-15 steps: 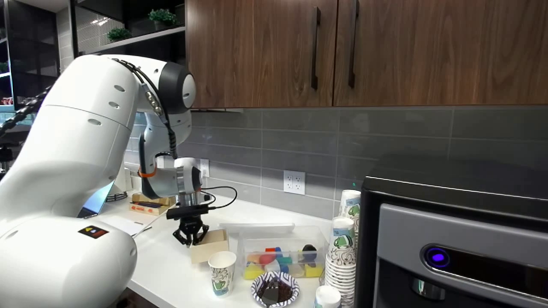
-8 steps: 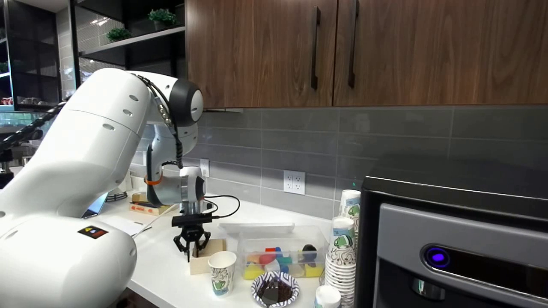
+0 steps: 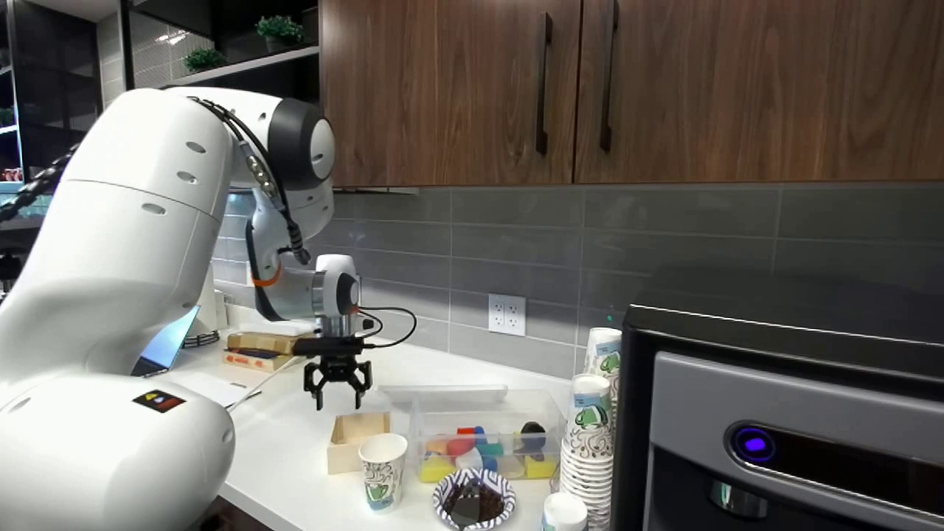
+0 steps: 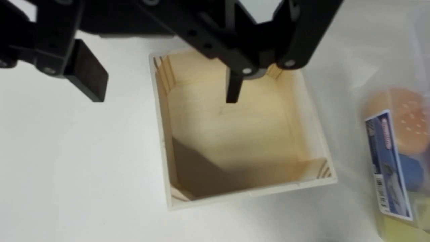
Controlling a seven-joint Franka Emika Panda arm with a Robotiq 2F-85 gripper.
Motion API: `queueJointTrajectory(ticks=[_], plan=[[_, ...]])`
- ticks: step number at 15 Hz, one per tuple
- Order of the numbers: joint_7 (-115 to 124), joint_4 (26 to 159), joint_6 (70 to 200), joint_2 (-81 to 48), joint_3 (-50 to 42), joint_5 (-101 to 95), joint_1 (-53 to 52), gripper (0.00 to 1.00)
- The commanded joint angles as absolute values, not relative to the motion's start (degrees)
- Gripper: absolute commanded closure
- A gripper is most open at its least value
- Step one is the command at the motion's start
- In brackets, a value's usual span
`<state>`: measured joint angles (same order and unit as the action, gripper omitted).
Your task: Remove the white lid from the container then remove the wooden box from the container and put the orange ball in the box.
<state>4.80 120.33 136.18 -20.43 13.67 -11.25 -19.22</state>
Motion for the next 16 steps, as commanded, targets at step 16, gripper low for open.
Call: queueJointTrajectory(ticks=[16], plan=[[4.07,128.04,147.07,-10.24,1.54,-4.55,-2.14,0.00]])
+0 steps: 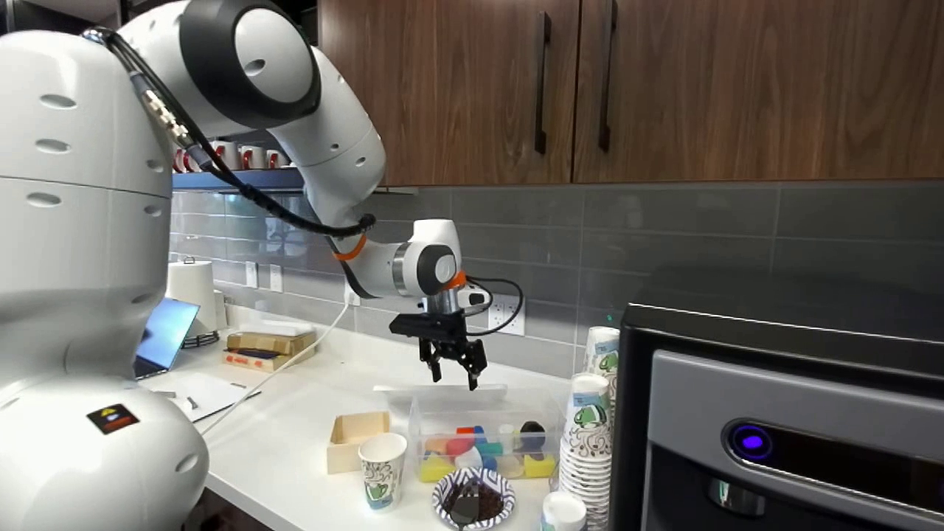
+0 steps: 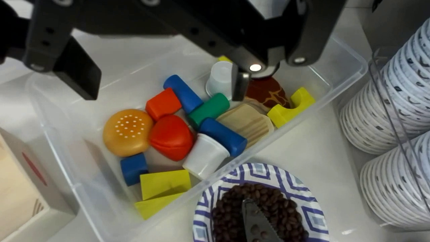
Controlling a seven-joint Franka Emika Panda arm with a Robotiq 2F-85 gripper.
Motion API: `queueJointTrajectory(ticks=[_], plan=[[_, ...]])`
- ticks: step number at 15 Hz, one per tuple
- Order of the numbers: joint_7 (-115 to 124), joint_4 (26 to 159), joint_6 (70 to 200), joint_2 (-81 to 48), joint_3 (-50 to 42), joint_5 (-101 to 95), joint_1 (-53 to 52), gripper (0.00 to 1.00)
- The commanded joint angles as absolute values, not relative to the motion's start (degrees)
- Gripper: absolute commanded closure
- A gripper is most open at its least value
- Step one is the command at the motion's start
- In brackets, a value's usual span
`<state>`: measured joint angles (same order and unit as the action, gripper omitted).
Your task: Remove the white lid from the container then remove the wooden box from the container and put the orange ball in the box.
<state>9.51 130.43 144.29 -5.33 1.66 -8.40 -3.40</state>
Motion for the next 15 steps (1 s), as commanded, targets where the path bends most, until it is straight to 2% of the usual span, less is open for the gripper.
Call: queueJointTrajectory(ticks=[1,15], plan=[[2.37,127.36,147.55,-11.81,1.66,-3.50,-1.72,0.00],[-1.04,109.89,136.58,-31.30,2.33,-2.18,-1.72,0.00]])
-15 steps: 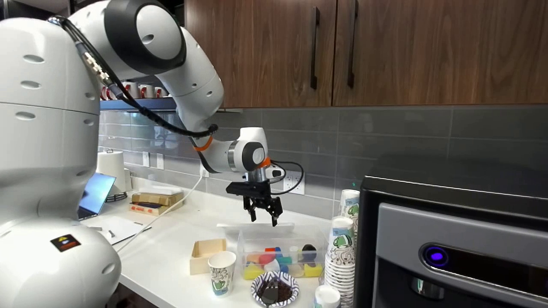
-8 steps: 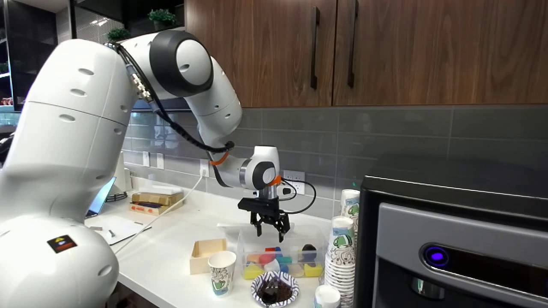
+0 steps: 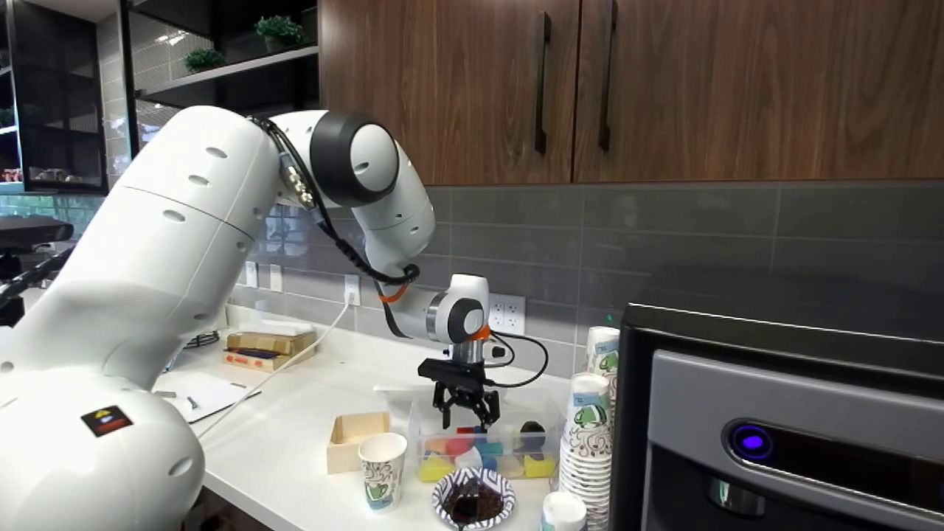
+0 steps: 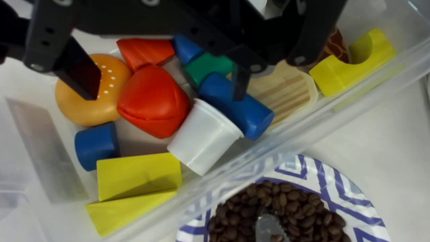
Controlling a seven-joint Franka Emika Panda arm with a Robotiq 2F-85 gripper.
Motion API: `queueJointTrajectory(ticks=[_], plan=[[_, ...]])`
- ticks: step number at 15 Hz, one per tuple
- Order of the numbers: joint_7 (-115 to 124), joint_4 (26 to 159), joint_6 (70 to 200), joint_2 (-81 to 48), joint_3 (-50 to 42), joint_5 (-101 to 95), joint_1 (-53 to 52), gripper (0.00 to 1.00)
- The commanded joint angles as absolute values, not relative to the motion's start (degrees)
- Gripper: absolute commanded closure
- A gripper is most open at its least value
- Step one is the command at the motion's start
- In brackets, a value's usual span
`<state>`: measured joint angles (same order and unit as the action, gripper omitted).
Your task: Remove the white lid from the container then remove the wooden box from the container and put the orange ball in the box.
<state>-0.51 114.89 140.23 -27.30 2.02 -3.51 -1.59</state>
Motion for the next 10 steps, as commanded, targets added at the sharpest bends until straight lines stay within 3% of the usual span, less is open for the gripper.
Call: queueJointTrajectory(ticks=[1,4,5,6,10], plan=[[-0.99,108.92,135.98,-32.29,2.37,-2.26,-1.84,0.00],[-1.00,106.58,134.50,-34.64,2.73,-2.14,-2.12,0.00],[-0.53,106.11,134.26,-35.14,2.58,-2.42,-2.38,0.25],[-0.58,105.87,134.05,-35.48,2.69,-2.36,-2.45,0.27],[-0.18,105.42,133.77,-35.86,2.50,-2.79,-2.94,0.58]])
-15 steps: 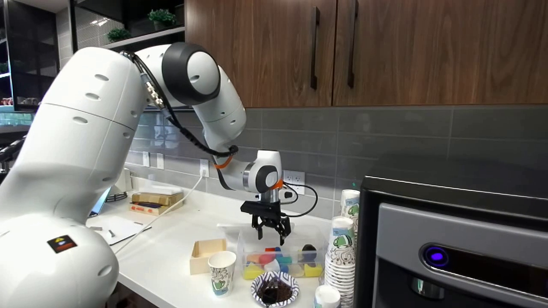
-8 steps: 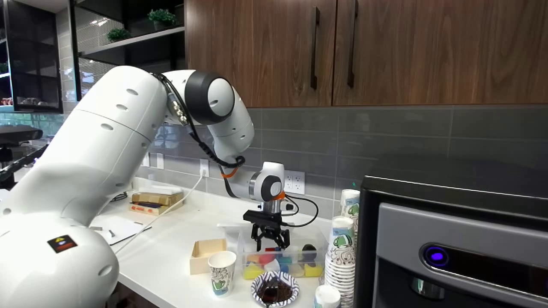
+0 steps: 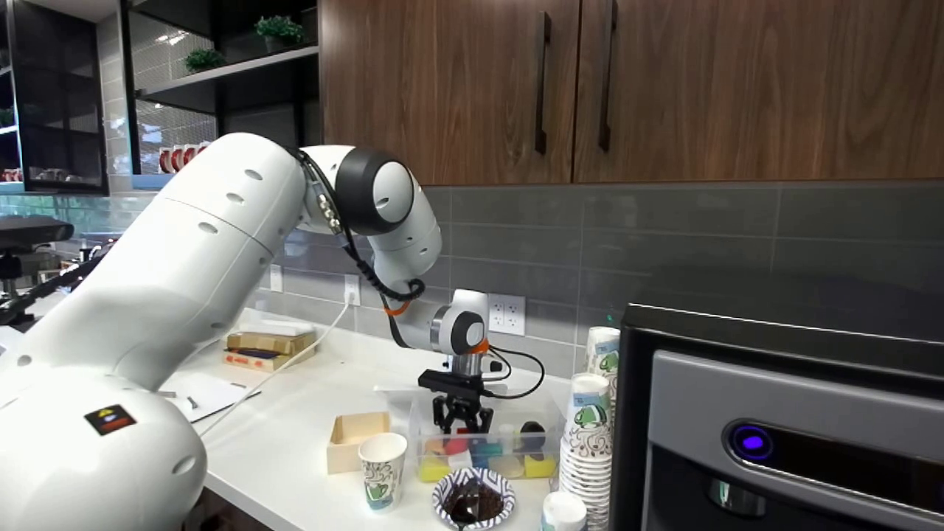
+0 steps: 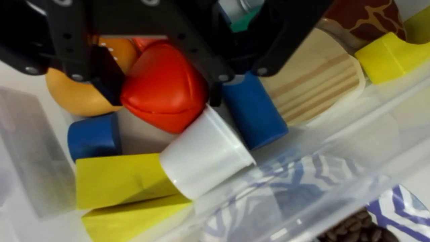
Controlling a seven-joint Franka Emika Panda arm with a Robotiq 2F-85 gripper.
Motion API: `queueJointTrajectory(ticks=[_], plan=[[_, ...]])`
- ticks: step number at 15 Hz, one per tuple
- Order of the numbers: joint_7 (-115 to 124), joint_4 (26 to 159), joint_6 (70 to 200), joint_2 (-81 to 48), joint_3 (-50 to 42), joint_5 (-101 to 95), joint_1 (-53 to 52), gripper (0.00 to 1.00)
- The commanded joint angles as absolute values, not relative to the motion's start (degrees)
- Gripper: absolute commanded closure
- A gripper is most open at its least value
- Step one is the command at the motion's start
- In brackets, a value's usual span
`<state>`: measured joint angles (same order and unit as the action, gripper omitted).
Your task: Remove the white lid from the container then remove the wooden box from the container and put the orange ball in the box.
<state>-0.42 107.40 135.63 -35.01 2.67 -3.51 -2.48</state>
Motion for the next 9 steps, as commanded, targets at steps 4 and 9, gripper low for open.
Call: queueJointTrajectory(ticks=[4,9], plan=[[0.08,106.64,133.90,-34.25,2.44,-2.94,-3.22,0.81],[3.96,110.60,131.72,-28.72,1.43,-4.37,-5.23,0.90]])
